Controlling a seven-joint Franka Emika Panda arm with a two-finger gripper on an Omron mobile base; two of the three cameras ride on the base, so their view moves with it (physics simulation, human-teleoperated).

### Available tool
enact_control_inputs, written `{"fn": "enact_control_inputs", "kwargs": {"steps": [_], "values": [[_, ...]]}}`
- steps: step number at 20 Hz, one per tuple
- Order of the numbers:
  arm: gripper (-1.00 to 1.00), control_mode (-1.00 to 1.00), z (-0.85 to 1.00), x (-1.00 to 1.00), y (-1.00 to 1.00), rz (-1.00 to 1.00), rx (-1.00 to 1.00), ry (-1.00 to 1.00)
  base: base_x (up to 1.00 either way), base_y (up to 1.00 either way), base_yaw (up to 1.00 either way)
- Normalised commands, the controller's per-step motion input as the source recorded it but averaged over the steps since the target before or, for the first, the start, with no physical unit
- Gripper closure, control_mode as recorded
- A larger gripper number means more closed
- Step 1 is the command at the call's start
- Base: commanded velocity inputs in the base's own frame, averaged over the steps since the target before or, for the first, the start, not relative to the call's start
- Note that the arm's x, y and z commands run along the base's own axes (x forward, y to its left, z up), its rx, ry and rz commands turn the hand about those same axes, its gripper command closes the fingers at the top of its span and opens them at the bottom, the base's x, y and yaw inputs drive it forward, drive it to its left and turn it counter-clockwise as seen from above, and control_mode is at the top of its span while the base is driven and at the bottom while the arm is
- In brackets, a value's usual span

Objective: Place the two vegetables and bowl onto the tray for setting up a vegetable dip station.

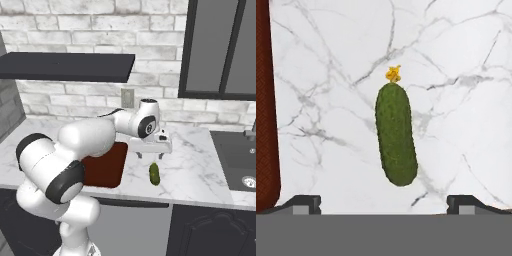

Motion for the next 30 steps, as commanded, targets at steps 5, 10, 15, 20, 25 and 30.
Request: {"fn": "enact_control_inputs", "kwargs": {"steps": [5,10,15,20,25,30], "values": [[-1.00,-1.00,-0.32,0.17,-0.11,-0.01,0.01,0.00,0.00,0.00,0.00],[-1.00,-1.00,-0.31,0.06,-0.08,0.00,0.04,0.00,0.00,0.00,0.00],[-1.00,-1.00,-0.29,0.01,-0.04,0.00,0.04,-0.02,0.00,0.00,0.00],[-1.00,-1.00,-0.31,0.10,0.00,0.00,0.01,-0.01,0.00,0.00,0.00],[-1.00,-1.00,-0.32,0.06,0.00,0.00,0.00,0.00,0.00,0.00,0.00],[-1.00,-1.00,-0.32,0.00,0.00,0.00,0.00,-0.01,0.00,0.00,0.00]]}}
